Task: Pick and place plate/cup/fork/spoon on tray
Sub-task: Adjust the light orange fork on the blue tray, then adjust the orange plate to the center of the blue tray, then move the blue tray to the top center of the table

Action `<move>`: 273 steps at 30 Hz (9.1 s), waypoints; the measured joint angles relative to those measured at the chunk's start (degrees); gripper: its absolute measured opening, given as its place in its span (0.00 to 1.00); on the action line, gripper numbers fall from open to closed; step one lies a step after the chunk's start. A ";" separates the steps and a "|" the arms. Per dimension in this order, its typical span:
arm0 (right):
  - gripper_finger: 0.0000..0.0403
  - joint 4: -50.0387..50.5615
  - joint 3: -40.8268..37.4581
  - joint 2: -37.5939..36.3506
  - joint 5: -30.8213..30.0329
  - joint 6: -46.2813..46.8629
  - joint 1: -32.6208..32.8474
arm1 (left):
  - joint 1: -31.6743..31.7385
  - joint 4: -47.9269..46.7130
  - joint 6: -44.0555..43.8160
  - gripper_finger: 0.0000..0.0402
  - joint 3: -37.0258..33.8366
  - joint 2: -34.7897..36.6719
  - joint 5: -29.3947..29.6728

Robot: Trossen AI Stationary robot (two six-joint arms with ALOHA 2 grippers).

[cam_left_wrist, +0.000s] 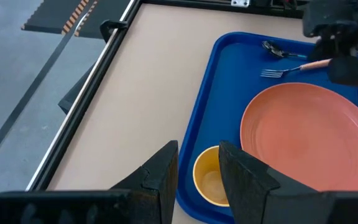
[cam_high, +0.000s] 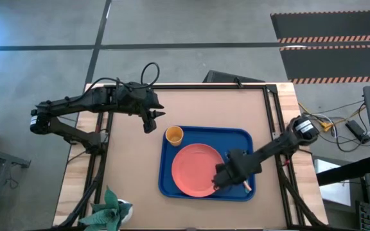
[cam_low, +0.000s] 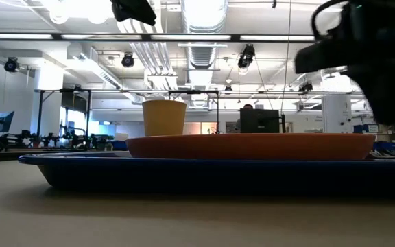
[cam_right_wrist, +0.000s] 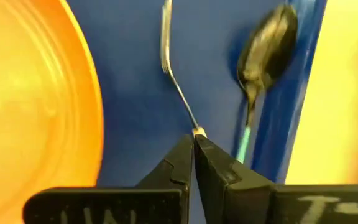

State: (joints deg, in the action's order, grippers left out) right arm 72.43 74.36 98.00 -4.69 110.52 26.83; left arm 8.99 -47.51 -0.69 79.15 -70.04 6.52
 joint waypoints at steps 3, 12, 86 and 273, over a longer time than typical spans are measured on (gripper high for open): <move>0.02 0.73 -0.78 0.00 0.45 2.80 2.01 | 0.00 0.02 0.00 0.25 0.00 0.00 0.00; 0.02 -8.65 -5.97 0.02 3.43 9.60 6.93 | 0.00 0.04 -0.08 0.25 0.00 0.00 -0.02; 0.02 -40.37 -29.76 -13.44 -26.40 10.32 4.46 | -0.01 0.55 -0.39 0.25 0.00 0.00 -0.05; 0.02 -27.95 2.69 -11.32 -19.51 -49.97 -12.55 | 10.54 -3.91 -0.42 0.02 -11.07 7.45 9.01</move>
State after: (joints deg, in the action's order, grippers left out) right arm 44.47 77.05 86.67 -24.20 60.56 14.28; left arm 19.53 -51.42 -1.10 68.09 -62.59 15.53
